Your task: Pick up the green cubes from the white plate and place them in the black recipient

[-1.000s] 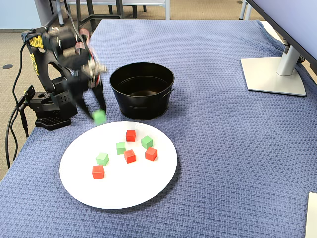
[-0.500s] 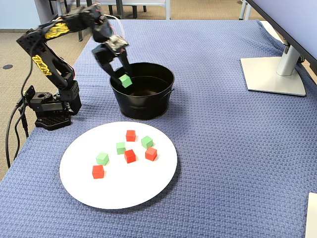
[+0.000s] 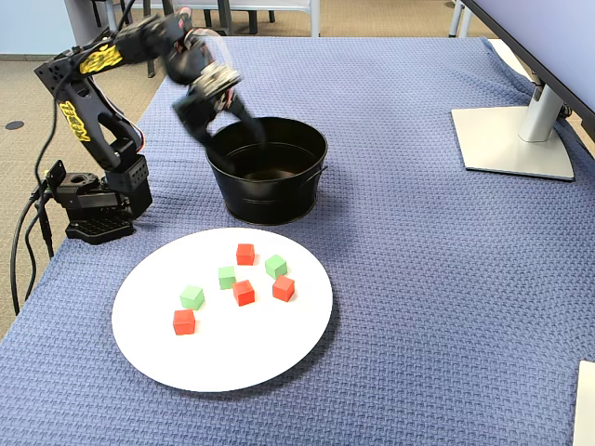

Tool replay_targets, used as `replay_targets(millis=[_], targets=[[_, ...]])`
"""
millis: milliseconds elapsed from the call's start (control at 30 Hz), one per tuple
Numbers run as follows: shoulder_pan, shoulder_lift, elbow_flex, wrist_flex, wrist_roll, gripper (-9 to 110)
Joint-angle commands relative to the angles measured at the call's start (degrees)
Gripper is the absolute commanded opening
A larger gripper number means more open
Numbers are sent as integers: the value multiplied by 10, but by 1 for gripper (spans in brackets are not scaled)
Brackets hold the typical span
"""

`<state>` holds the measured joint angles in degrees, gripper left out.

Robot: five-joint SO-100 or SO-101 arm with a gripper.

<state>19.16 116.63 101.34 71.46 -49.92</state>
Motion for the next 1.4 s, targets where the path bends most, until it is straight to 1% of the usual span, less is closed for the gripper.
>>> replay_targets(millis=[0,133,267,367,433,533,667,867,967,1067,1367], targets=[[129,-47,13,-84,120,15],[181,-138,-21,-47,261,14],[208,-200,-28,-46,355,14],[220,-224,-42,-24,390,17],[229,-237,-64,-9,396,18],[229,-265,-69,-19,368,19],[222,-306,-92,4,250,21],[242,-322,-108,25,106,21],[244,-318,-108,33,83,21],[251,-309,-104,35,84,21],[300,-316,-62,-10,25,20]])
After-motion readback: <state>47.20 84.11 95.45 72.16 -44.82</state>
